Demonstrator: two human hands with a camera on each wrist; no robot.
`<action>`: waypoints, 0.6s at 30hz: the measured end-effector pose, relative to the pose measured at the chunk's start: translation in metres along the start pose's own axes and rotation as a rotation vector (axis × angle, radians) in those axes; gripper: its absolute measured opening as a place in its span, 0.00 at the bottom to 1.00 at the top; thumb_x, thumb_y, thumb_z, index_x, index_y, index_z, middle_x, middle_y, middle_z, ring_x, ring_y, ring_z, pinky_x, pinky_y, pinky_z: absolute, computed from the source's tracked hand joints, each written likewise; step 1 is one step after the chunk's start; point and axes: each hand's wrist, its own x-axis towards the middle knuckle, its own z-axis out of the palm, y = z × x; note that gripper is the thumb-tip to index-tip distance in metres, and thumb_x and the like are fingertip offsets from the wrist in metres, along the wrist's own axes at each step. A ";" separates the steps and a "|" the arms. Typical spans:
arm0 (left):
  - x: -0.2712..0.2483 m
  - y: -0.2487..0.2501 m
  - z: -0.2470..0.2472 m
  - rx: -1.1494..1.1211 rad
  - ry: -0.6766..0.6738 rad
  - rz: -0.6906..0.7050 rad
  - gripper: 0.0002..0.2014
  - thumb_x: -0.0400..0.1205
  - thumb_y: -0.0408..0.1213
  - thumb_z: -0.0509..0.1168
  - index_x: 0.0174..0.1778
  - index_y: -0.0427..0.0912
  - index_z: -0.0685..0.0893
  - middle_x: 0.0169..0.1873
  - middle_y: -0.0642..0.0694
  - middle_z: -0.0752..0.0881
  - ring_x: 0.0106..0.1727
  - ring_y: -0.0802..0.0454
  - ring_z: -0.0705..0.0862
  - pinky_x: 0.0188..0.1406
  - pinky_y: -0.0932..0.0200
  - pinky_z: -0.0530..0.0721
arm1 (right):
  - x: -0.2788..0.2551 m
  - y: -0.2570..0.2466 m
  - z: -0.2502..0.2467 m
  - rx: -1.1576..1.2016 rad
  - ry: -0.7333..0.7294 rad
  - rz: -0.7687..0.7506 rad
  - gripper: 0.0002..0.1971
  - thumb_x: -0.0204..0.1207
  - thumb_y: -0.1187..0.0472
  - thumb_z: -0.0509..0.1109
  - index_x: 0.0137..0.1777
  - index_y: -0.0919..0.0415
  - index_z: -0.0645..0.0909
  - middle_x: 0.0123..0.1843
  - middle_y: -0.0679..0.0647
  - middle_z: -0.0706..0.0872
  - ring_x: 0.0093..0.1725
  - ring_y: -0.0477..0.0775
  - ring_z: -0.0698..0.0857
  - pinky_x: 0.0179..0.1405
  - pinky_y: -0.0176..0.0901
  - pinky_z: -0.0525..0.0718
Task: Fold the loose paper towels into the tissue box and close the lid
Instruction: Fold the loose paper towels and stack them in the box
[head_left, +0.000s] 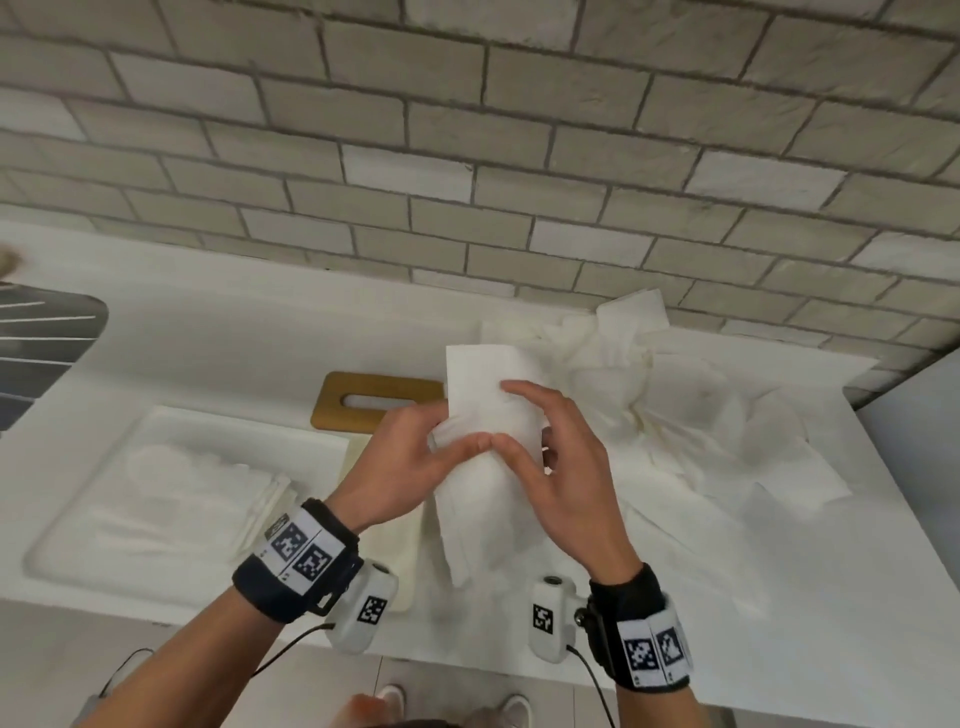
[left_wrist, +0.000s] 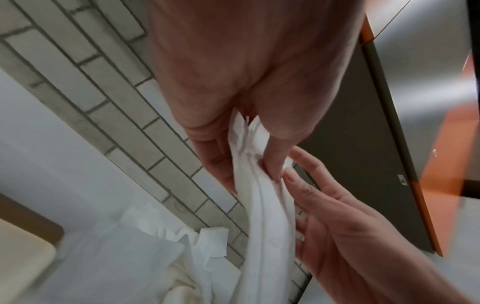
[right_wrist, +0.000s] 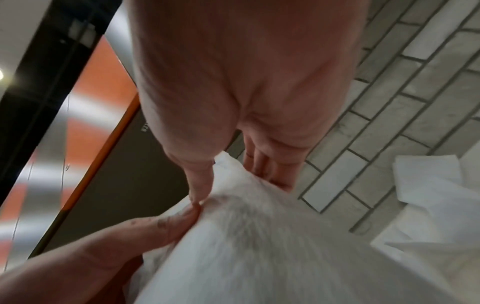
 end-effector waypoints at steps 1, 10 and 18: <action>-0.003 -0.003 -0.009 0.013 -0.011 0.016 0.10 0.83 0.56 0.73 0.56 0.59 0.92 0.48 0.61 0.95 0.47 0.61 0.93 0.44 0.56 0.88 | 0.002 -0.003 0.006 -0.047 -0.019 -0.007 0.17 0.87 0.48 0.77 0.74 0.35 0.82 0.69 0.38 0.83 0.60 0.46 0.87 0.51 0.36 0.87; -0.009 -0.049 -0.064 -0.146 0.039 -0.104 0.34 0.87 0.67 0.62 0.43 0.33 0.86 0.40 0.32 0.90 0.39 0.47 0.86 0.42 0.47 0.81 | 0.013 -0.030 0.064 -0.194 -0.168 0.013 0.06 0.83 0.50 0.80 0.54 0.43 0.86 0.54 0.41 0.82 0.50 0.46 0.86 0.50 0.39 0.88; 0.008 -0.072 -0.154 0.189 0.466 -0.086 0.17 0.88 0.53 0.72 0.46 0.42 0.92 0.42 0.48 0.94 0.42 0.50 0.91 0.39 0.56 0.83 | 0.049 -0.051 0.104 -0.227 0.099 -0.101 0.06 0.87 0.60 0.77 0.51 0.57 0.83 0.45 0.46 0.88 0.45 0.48 0.86 0.46 0.48 0.85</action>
